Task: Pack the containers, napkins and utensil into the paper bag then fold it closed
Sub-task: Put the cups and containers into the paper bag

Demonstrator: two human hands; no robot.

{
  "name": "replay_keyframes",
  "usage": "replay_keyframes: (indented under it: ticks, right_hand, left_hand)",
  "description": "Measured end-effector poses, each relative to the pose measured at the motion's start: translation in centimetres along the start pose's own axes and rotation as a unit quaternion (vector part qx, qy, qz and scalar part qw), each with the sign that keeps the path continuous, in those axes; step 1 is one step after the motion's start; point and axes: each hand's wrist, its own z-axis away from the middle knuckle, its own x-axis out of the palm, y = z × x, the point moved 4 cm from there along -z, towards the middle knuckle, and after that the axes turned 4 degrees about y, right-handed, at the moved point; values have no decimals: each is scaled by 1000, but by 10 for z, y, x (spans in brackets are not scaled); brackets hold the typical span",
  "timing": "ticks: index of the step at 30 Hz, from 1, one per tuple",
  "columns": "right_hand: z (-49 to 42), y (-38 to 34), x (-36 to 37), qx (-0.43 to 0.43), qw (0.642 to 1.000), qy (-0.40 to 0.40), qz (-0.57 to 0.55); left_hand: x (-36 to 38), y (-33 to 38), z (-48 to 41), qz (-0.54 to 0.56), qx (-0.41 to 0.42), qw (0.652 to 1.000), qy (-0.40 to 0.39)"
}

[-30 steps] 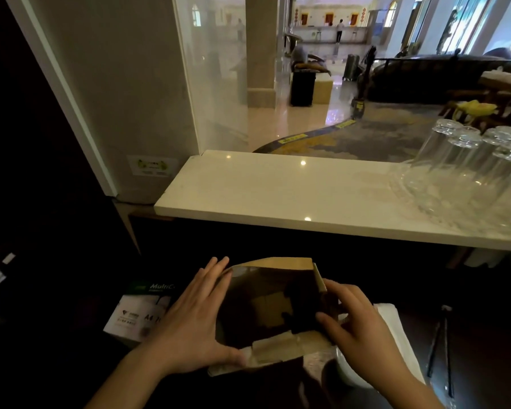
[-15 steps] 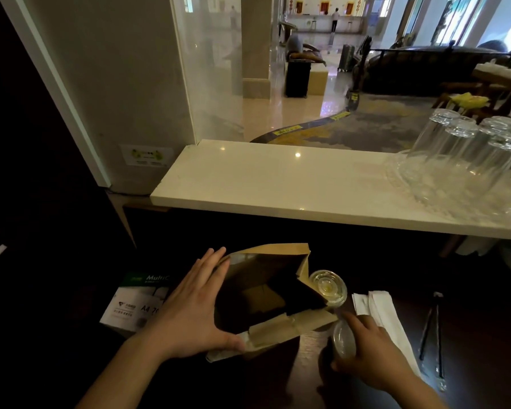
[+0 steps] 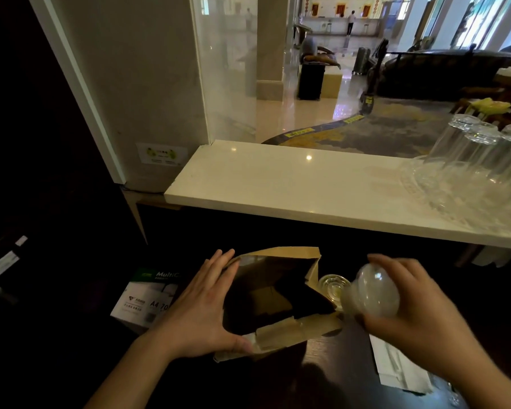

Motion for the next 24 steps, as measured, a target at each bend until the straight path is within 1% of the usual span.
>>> replay_keyframes:
  ticks: [3, 5, 7, 10, 12, 15, 20, 24]
  right_hand:
    - [-7, -41, -26, -68, 997, 26, -35]
    - [-14, -63, -22, -106, 993, 17, -58]
    - [-22, -79, -3, -134, 989, -32, -60]
    - [-36, -92, 41, -167, 979, -113, -19]
    - [-44, -94, 69, -184, 973, -138, 12]
    - [-54, -92, 102, -194, 968, -148, 60]
    - [-65, -88, 137, -198, 963, -162, 90]
    - [-74, -92, 165, -213, 948, -208, 113]
  left_hand:
    - [0, 0, 0, -13, 0, 1000, 1]
    - [0, 0, 0, -17, 3, 1000, -1]
    - [-1, 2, 0, -19, 12, 1000, -1]
    - [-6, 3, 0, -27, 30, 999, -3]
    - [-9, 4, 1, -36, 38, 999, -7]
    - [-13, 1, 4, -60, 50, 997, -4]
    - [-16, -5, 8, -101, 69, 992, 12]
    - [-14, -6, 9, -107, 75, 991, 10]
